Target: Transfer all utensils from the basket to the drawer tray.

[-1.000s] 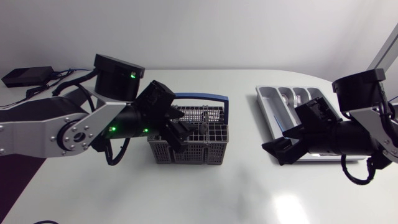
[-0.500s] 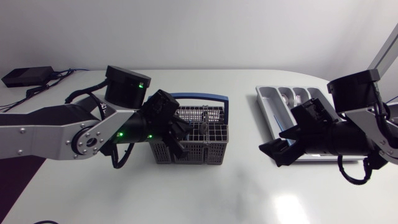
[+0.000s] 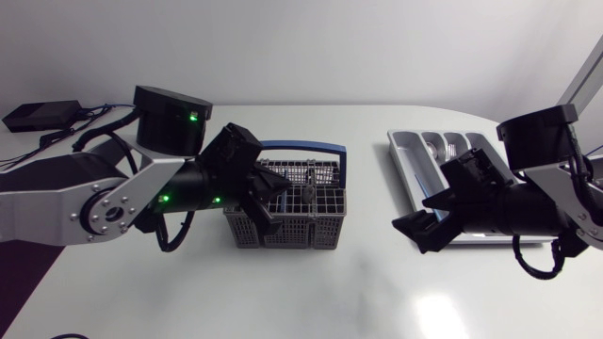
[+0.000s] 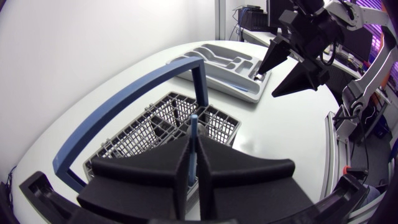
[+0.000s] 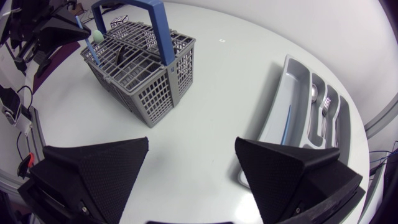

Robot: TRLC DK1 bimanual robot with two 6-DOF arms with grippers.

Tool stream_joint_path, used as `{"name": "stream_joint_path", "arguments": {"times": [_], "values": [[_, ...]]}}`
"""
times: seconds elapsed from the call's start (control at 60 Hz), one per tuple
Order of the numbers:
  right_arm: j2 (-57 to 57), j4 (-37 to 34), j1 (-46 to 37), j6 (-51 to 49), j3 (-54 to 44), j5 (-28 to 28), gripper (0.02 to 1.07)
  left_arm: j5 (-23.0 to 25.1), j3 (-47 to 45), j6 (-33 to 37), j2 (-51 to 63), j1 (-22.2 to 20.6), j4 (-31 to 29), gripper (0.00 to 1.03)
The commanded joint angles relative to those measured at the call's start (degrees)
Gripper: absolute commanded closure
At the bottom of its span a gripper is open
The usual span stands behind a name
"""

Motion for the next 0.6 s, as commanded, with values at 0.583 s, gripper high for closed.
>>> {"name": "stream_joint_path", "arguments": {"times": [0.583], "values": [[-7.0,-3.6,3.8,-2.2,3.1,-0.1,0.07,4.3,17.1,-6.9,-11.9,1.0,-15.5,1.00]]}}
